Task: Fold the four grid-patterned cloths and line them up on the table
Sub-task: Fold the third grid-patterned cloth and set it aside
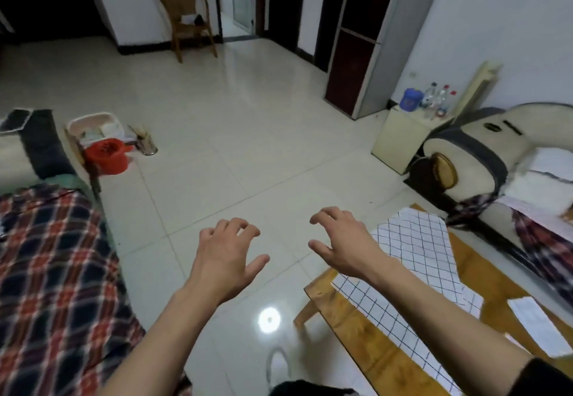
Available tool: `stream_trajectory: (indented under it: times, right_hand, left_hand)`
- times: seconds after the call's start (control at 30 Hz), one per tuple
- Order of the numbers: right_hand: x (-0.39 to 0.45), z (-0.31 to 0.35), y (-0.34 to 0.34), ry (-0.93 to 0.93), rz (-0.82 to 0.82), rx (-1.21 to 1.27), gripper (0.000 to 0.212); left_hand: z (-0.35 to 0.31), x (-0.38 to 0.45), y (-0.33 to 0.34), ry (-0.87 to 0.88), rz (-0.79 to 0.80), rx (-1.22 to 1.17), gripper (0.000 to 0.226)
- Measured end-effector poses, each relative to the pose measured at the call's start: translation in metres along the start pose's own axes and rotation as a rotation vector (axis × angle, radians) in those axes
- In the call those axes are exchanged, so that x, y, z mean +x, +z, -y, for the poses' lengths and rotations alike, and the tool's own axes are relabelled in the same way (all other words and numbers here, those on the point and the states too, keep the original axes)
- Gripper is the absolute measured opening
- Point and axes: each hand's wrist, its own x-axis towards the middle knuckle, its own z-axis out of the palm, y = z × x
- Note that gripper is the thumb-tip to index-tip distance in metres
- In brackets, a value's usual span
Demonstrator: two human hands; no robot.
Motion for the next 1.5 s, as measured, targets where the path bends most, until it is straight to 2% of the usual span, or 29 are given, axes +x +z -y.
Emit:
stream_trajectory:
  times: [0.17, 0.37, 0.57, 0.67, 0.93, 1.1, 1.33, 1.5]
  right_hand:
    - [0.082, -0.027, 0.013, 0.123, 0.012, 0.017, 0.051]
    - [0.184, -0.067, 0.017, 0.279, 0.026, 0.147, 0.055]
    - [0.253, -0.109, -0.009, 0.392, -0.045, 0.166, 0.056]
    - [0.272, -0.132, -0.020, 0.505, -0.082, 0.168, 0.054]
    - [0.287, -0.169, -0.033, 0.927, -0.154, 0.183, 0.054]
    - [0.274, -0.162, -0.055, 1.126, -0.247, 0.189, 0.057]
    - [0.243, -0.152, -0.045, 1.434, -0.387, 0.227, 0.053]
    - [0.224, -0.173, -0.021, 1.531, -0.415, 0.300, 0.050]
  left_hand:
    - [0.035, 0.095, 0.016, 0.085, 0.038, -0.007, 0.049]
    - [0.055, 0.223, 0.023, 0.195, 0.119, 0.021, 0.064]
    - [0.056, 0.354, 0.014, 0.321, 0.138, 0.003, 0.066]
    - [0.046, 0.411, 0.026, 0.429, 0.170, -0.024, 0.065]
    - [-0.008, 0.547, 0.070, 0.828, 0.318, -0.082, 0.073]
    - [-0.064, 0.606, 0.075, 1.065, 0.328, -0.174, 0.065]
    - [-0.128, 0.616, 0.093, 1.344, 0.442, -0.163, 0.048]
    - [-0.172, 0.614, 0.120, 1.453, 0.515, -0.124, 0.045]
